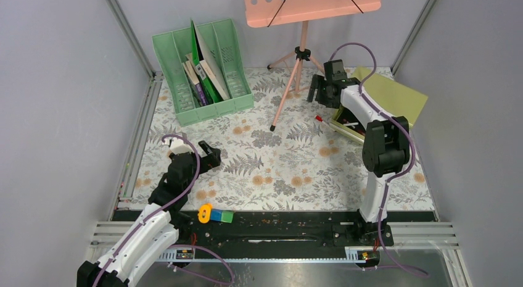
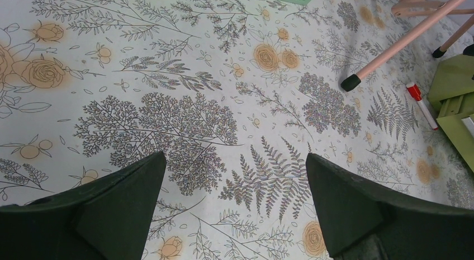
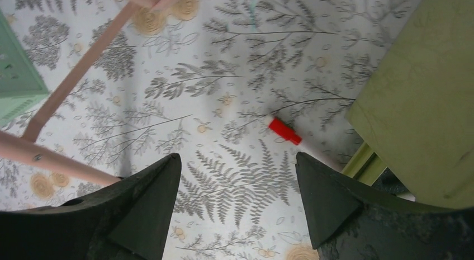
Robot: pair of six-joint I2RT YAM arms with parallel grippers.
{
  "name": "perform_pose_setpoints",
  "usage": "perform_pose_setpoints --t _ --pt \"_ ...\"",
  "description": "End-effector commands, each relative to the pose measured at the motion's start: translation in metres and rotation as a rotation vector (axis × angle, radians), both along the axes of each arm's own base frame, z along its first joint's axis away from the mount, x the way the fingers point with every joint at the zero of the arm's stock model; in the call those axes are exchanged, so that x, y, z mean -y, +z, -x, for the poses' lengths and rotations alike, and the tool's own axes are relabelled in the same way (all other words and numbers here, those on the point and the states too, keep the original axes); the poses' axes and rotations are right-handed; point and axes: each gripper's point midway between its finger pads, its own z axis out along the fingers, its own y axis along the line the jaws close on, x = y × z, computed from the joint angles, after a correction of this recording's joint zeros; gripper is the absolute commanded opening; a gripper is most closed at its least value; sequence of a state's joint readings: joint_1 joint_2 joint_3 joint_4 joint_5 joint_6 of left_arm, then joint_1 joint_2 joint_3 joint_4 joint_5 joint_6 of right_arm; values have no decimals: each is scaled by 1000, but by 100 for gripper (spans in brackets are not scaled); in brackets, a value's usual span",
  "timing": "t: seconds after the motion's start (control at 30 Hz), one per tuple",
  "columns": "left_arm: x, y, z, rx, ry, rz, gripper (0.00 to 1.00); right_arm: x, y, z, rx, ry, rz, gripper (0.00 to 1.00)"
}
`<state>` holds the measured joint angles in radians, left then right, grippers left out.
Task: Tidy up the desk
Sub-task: Pick up the stationery from the center of the board.
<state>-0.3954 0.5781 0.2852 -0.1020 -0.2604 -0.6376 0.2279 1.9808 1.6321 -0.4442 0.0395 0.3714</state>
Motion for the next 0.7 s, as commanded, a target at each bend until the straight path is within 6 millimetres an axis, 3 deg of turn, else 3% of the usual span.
perform_pose_setpoints --t 0.0,0.33,0.67 --pt "4 12 -6 49 -11 32 99 53 1 2 -39 -119 86 83" --pt "4 11 -6 49 -13 34 99 28 6 15 -21 -19 148 81" --pt "4 10 -5 47 -11 36 99 23 -31 21 -112 45 301 79"
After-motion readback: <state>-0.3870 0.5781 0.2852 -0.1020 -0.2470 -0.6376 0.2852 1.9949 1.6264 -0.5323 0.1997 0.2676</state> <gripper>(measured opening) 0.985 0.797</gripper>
